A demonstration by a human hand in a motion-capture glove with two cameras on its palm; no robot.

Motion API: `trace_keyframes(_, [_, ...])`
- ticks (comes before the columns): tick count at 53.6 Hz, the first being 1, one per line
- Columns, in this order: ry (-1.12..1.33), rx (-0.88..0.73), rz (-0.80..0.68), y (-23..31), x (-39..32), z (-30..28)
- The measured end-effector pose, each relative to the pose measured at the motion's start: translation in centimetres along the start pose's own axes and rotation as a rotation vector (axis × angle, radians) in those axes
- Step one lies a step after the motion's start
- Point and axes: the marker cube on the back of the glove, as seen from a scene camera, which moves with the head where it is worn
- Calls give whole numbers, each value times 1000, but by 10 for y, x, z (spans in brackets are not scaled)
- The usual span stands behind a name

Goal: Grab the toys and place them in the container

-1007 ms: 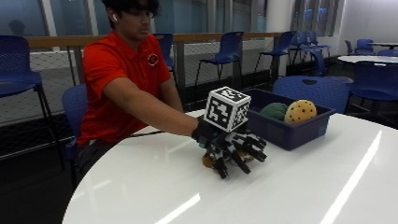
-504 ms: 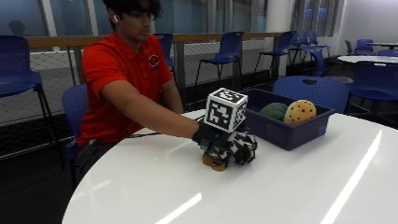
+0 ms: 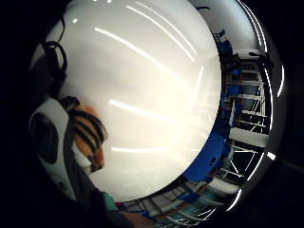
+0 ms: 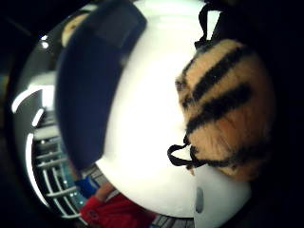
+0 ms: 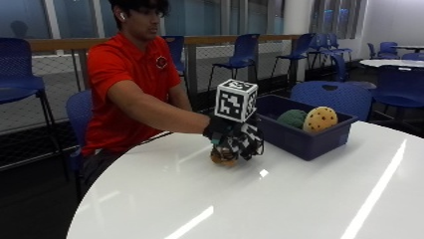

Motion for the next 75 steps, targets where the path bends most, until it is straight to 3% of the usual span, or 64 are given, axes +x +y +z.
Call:
trace_keyframes(22, [-67,37,-23,3,-48,-97])
trace_keyframes(39, [-59,83,-77,-17,-114,-138])
trace_keyframes(54, [85,132,-227,-40,-183,-162])
trace_keyframes(59, [32,139,-360,-40,-214,-171])
trace_keyframes(64, [64,138,-184,-50,-232,-175])
trace_keyframes(69, [35,136,-133,-54,-247,-176])
trace_keyframes(75, [39,113,-245,-50,-250,-170])
